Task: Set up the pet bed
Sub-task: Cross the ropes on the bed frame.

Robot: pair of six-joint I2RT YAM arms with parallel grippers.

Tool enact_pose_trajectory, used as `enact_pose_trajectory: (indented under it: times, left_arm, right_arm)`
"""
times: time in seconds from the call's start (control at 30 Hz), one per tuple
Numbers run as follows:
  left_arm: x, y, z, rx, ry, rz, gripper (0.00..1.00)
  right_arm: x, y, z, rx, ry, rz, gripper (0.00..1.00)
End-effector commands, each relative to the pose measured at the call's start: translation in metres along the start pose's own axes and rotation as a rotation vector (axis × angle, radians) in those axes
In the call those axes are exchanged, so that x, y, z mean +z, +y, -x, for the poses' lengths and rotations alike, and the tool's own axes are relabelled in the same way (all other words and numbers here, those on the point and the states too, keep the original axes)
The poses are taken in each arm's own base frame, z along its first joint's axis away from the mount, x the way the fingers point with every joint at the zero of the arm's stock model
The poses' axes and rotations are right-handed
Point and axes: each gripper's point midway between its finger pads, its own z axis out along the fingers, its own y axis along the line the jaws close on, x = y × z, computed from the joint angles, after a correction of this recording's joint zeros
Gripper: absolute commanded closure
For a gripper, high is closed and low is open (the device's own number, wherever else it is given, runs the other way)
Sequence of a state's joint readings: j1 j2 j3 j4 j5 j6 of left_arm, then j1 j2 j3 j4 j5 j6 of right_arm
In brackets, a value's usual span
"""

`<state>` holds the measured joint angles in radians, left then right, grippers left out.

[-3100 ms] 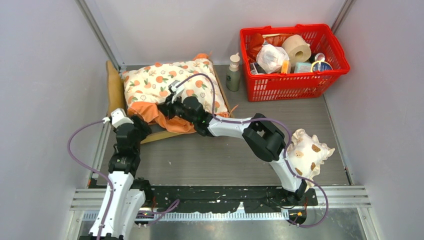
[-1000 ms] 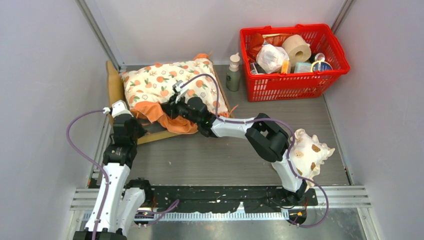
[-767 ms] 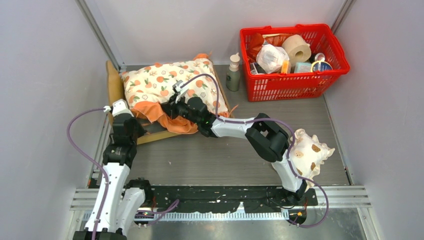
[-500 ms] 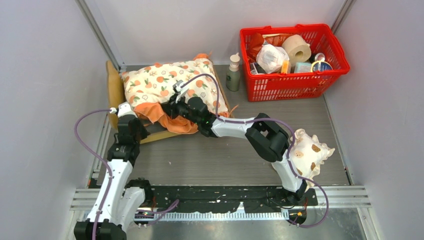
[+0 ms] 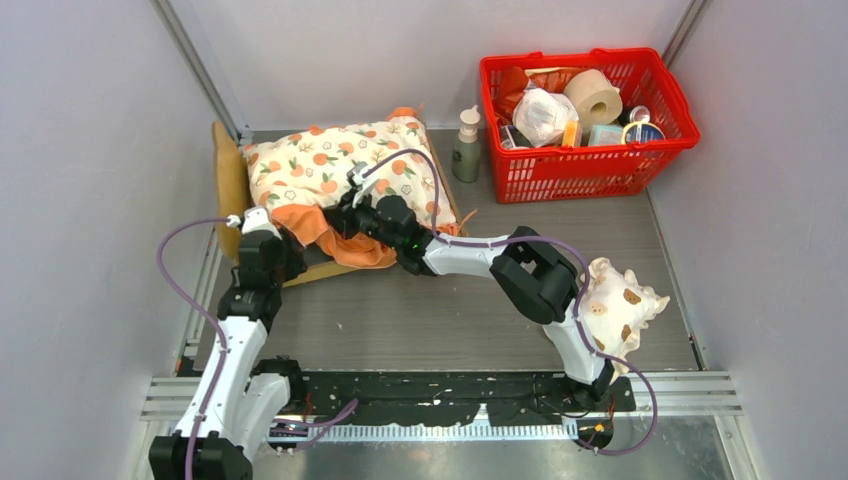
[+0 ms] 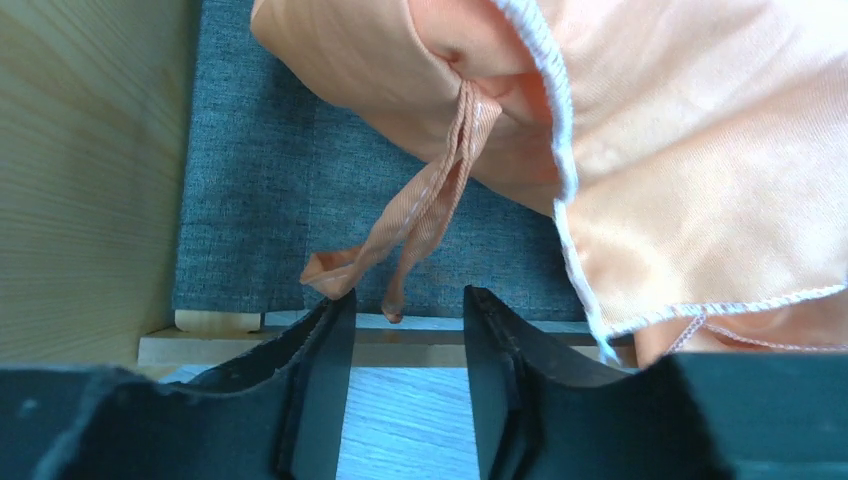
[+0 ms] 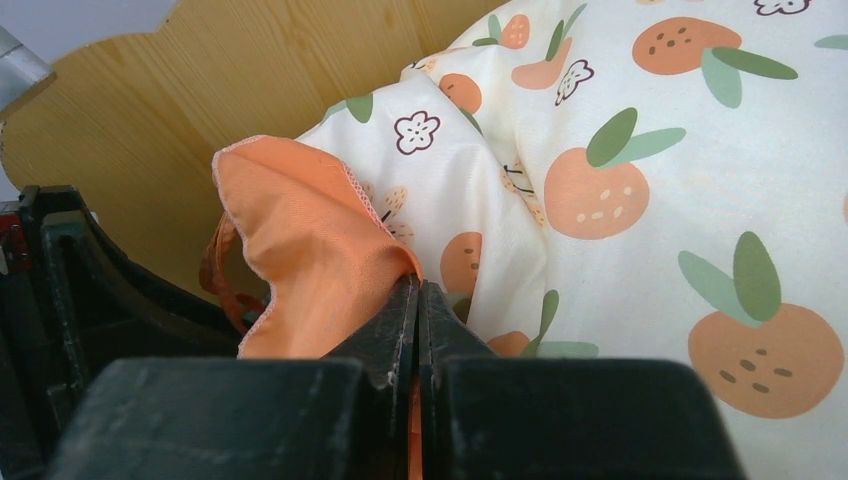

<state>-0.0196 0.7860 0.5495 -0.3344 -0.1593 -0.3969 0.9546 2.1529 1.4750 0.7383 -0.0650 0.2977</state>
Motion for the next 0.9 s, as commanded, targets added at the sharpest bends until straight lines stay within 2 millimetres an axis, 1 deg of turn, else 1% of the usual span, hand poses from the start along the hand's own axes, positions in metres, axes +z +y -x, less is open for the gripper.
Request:
enact_pose_trajectory:
  times: [0.0,0.07,0.13,0.2,0.33,0.4,0.47,0.5,0.57,0.67,0.77,0.87]
  left_arm:
    - [-0.022,-0.009,0.034,0.081,-0.058,-0.036,0.48]
    - [-0.034,-0.010,0.043,0.100,-0.061,-0.042,0.42]
    - [-0.041,-0.014,0.046,0.121,-0.063,-0.069,0.37]
    - [-0.046,-0.013,0.046,0.146,-0.056,-0.074,0.35]
    - [-0.052,0.011,0.050,0.166,-0.060,0.058,0.37]
    - [-0.056,0.019,0.057,0.157,-0.091,0.091,0.41]
    - [-0.059,0.019,0.061,0.143,-0.118,0.092,0.46]
    - [-0.060,0.025,0.064,0.127,-0.128,0.110,0.48]
    - [-0.058,0.030,0.061,0.112,-0.129,0.121,0.49]
    - [-0.049,0.033,0.059,0.083,-0.115,0.098,0.50]
    - [-0.040,0.028,0.063,0.075,-0.093,0.053,0.53]
    - [-0.033,0.015,0.068,0.089,-0.075,-0.010,0.54]
  right_arm:
    - [-0.003,0.000,0.053,-0.018,-0.125,-0.013,0.95]
    - [-0.003,-0.001,0.050,-0.018,-0.121,-0.015,0.95]
    - [-0.002,-0.002,0.049,-0.016,-0.120,-0.017,0.95]
    - [-0.002,-0.001,0.049,-0.013,-0.120,-0.016,0.95]
    - [-0.002,-0.001,0.051,-0.010,-0.123,-0.014,0.95]
    - [-0.003,0.000,0.052,-0.012,-0.125,-0.012,0.95]
    - [-0.004,0.001,0.053,-0.012,-0.125,-0.011,0.95]
    - [-0.004,0.000,0.053,-0.012,-0.125,-0.012,0.95]
    - [-0.005,0.001,0.052,-0.011,-0.125,-0.012,0.95]
    - [-0.007,0.001,0.054,-0.011,-0.129,-0.007,0.95]
    - [-0.008,0.002,0.055,-0.011,-0.133,-0.004,0.95]
    - [-0.008,0.003,0.055,-0.008,-0.136,0.000,0.95]
